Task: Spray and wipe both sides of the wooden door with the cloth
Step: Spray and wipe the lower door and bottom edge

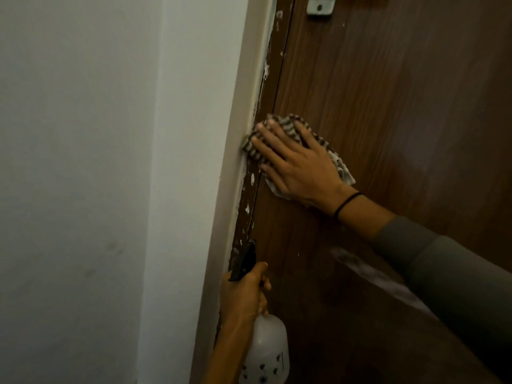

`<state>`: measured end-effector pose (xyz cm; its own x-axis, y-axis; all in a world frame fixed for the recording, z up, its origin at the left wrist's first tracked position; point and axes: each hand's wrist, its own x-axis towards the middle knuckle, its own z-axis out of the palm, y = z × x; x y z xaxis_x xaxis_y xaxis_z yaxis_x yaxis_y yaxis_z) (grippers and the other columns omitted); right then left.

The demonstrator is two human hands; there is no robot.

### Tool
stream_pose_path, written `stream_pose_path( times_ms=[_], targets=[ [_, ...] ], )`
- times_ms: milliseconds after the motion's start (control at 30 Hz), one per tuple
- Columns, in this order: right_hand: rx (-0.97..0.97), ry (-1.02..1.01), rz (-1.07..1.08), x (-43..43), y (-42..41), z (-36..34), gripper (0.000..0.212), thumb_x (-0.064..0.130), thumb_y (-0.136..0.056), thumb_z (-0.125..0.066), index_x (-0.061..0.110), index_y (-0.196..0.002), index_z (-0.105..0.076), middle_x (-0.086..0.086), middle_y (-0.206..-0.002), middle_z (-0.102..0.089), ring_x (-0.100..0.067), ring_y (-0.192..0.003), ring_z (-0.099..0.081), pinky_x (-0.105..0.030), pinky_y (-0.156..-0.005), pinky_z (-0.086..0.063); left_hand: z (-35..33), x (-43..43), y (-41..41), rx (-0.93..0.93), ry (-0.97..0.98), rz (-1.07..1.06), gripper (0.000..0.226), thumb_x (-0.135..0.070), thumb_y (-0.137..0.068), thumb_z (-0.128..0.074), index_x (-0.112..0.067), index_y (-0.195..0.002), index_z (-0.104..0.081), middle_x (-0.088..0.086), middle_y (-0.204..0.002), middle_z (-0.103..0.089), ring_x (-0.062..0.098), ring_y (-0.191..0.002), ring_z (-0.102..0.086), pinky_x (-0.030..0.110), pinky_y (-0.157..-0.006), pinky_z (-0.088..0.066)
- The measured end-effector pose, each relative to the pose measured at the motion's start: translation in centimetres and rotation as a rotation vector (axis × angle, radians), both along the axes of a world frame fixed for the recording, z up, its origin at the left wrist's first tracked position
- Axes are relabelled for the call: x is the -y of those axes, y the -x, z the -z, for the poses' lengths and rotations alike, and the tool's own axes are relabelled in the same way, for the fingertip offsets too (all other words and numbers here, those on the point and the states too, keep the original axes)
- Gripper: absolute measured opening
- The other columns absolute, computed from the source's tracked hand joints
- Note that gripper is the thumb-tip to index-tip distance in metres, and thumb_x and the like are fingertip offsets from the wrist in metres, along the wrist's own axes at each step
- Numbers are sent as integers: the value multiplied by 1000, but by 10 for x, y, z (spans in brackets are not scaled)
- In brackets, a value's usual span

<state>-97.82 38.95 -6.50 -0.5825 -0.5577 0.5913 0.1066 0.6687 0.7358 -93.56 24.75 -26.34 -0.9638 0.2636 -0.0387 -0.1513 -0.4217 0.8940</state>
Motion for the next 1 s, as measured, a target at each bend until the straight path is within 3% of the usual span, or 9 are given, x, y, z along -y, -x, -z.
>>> stream_pose_path(
  times_ms=[167, 400, 533, 600, 667, 733, 833, 1000],
  targets=[
    [-42, 150, 5, 15, 10, 47, 60, 44, -108, -26, 17, -162, -20, -11, -169, -10, -28, -157, -5, -57, -124, -7, 5, -1, 7, 9, 1, -30, 30, -17, -94, -66, -1, -70, -60, 7, -54, -59, 10, -26, -35, 21, -34, -34],
    [165, 11, -3, 8, 0, 169, 64, 34, -102, -33, 12, -161, -19, -14, -169, -11, -30, -156, -6, -55, -124, -9, 11, -13, 0, 6, -40, -175, 30, -23, -94, -68, -3, -73, -61, 6, -53, -52, 10, -31, -35, 25, -37, -30],
    [146, 12, 75, -2, -20, 200, 62, 39, -105, -36, 13, -160, -24, -10, -169, -10, -26, -157, -2, -51, -126, -6, 13, -27, -3, 43, -70, -135, 39, -26, -96, -67, -9, -62, -56, 2, -46, -45, 11, -32, -33, 26, -41, -30],
    [114, -17, 106, -12, -27, 213, 58, 36, -105, -36, 15, -159, -26, -7, -167, -21, -25, -156, -6, -49, -126, -2, 11, -36, -9, -1, -25, -107, 44, -25, -96, -67, -11, -57, -53, 1, -40, -42, 11, -30, -33, 26, -41, -31],
    [92, -26, 60, -25, -36, 226, 53, 31, -101, -34, 14, -152, -30, 0, -157, -42, -22, -149, -23, -48, -127, 0, 9, -42, -15, -50, 0, -87, 45, -22, -95, -68, -10, -54, -53, 4, -38, -42, 13, -29, -34, 26, -42, -31],
    [78, -13, 41, -37, -51, 235, 50, 28, -99, -34, 12, -146, -34, 1, -150, -48, -19, -141, -33, -47, -127, -1, 9, -46, -20, -51, -5, -22, 43, -20, -93, -70, -5, -57, -55, 8, -41, -44, 14, -28, -34, 26, -41, -32],
    [77, 68, 27, -61, -81, 257, 42, 27, -106, -36, 11, -145, -38, -9, -152, -38, -21, -141, -36, -45, -127, -6, 10, -50, -26, -73, -8, 60, 34, -19, -94, -71, -1, -67, -59, 9, -46, -47, 13, -29, -35, 25, -36, -32],
    [137, 381, 198, -92, -149, 283, 70, 23, -100, -50, 17, -162, -19, -4, -170, -12, -22, -156, -13, -47, -121, -20, 10, -50, -33, -129, 49, 147, 30, -16, -93, -69, -1, -70, -58, 18, -61, -50, 14, -29, -32, 25, -37, -32]
  ],
)
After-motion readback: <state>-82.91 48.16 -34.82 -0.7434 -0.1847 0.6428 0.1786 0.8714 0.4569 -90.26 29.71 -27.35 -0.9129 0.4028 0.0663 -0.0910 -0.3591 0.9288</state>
